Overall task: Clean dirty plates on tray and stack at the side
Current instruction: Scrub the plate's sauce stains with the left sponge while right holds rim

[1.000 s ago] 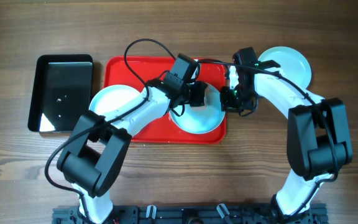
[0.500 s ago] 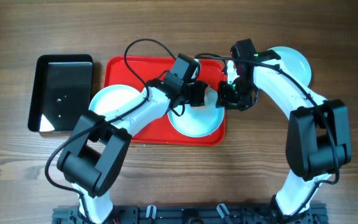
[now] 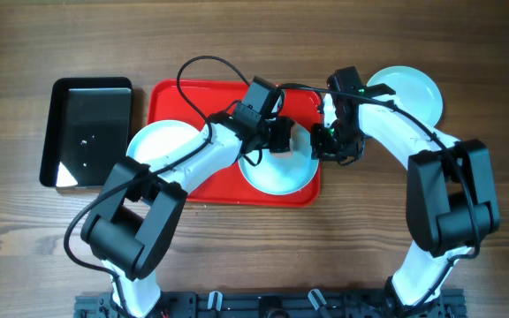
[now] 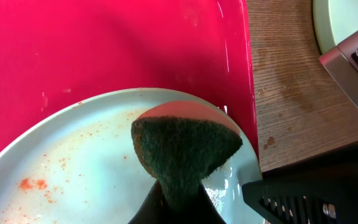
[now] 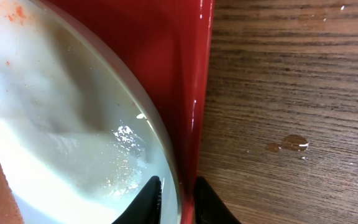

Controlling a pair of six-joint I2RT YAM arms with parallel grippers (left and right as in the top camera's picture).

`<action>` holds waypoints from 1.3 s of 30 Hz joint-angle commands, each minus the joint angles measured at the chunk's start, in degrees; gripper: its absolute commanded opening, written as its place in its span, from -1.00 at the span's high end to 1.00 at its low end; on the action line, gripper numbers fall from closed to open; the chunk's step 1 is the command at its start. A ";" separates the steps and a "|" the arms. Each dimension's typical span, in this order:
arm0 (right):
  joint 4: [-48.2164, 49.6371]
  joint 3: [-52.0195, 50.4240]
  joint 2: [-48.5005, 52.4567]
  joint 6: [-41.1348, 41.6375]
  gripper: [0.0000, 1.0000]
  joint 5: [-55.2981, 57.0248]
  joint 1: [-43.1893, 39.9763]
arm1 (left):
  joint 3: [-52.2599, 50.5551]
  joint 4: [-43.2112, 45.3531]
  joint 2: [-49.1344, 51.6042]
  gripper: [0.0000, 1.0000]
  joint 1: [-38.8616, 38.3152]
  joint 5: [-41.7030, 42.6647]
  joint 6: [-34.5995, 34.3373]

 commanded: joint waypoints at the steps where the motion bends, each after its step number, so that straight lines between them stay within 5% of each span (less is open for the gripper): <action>1: -0.94 0.81 -0.24 1.36 0.54 -0.20 0.37 | -0.26 0.15 0.63 0.92 0.02 -0.37 -0.50; 10: -4.90 4.33 -0.26 1.16 0.46 0.02 0.39 | -0.26 0.11 0.63 0.92 0.02 -0.37 -0.50; 36: 0.52 0.07 -0.24 2.93 0.73 -0.17 3.96 | -0.26 -1.01 0.63 0.92 0.17 -4.07 -0.44; 39: 1.33 -0.04 -0.24 4.52 0.91 0.24 5.40 | -0.26 -3.21 0.63 0.92 0.20 -7.67 -0.26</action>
